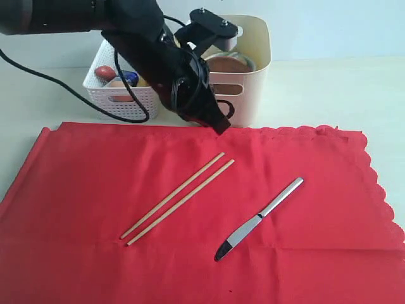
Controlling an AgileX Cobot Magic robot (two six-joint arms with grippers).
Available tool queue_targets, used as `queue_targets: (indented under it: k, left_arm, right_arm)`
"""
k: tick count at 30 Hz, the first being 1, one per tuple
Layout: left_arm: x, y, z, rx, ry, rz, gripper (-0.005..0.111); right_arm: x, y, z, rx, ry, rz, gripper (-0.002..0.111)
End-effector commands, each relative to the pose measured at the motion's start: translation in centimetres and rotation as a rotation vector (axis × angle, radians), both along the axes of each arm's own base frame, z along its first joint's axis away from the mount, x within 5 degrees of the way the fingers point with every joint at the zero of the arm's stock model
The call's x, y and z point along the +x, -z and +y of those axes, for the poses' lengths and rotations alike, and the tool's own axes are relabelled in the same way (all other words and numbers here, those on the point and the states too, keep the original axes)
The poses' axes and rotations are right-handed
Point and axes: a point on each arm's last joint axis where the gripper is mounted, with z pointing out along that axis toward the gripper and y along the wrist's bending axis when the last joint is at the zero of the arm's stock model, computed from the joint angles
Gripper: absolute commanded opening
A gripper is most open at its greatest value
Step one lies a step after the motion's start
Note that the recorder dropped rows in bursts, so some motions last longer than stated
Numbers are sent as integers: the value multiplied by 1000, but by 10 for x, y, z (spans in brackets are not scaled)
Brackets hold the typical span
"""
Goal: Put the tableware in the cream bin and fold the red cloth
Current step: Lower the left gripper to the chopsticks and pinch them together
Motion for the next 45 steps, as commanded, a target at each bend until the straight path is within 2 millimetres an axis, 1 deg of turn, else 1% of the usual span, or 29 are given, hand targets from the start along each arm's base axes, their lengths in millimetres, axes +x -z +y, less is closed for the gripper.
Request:
queue_targets:
  k: [1, 4, 6, 7, 11, 13, 17, 20, 29, 31, 32, 35, 39, 41, 45]
  left_arm:
    - [-2, 17, 3, 42, -17, 54, 0]
    - [-1, 31, 3, 65, -17, 80, 0]
    - [0, 42, 2, 88, -15, 99, 5]
    - [1, 46, 1, 96, -14, 105, 11]
    - [3, 69, 0, 131, -13, 146, 40]
    - [3, 79, -1, 146, -13, 163, 53]
    - [5, 93, -2, 165, -14, 181, 65]
    - [6, 104, -1, 193, -7, 192, 68]
    - [11, 124, 4, 276, -51, 173, 67]
    - [11, 127, 4, 279, -64, 183, 64]
    - [11, 129, 4, 281, -70, 189, 61]
    - [10, 134, 4, 290, -68, 202, 45]
    - [8, 138, 6, 310, -65, 225, 12]
    - [8, 138, 5, 308, -67, 229, 0]
    - [6, 138, 6, 318, -66, 243, 0]
  right_arm:
    - [0, 0, 0, -10, 5, -6, 0]
    - [0, 0, 0, -10, 5, -6, 0]
    - [0, 0, 0, -10, 5, -6, 0]
    - [0, 0, 0, -10, 5, -6, 0]
    - [0, 0, 0, -10, 5, -6, 0]
    - [0, 0, 0, -10, 5, -6, 0]
    - [0, 0, 0, -10, 5, -6, 0]
    - [0, 0, 0, -10, 5, -6, 0]
    - [0, 0, 0, -10, 5, -6, 0]
    - [0, 0, 0, -10, 5, -6, 0]
    - [0, 0, 0, -10, 5, -6, 0]
    - [0, 0, 0, -10, 5, -6, 0]
    - [0, 0, 0, -10, 5, -6, 0]
    - [0, 0, 0, -10, 5, -6, 0]
    - [0, 0, 0, -10, 5, -6, 0]
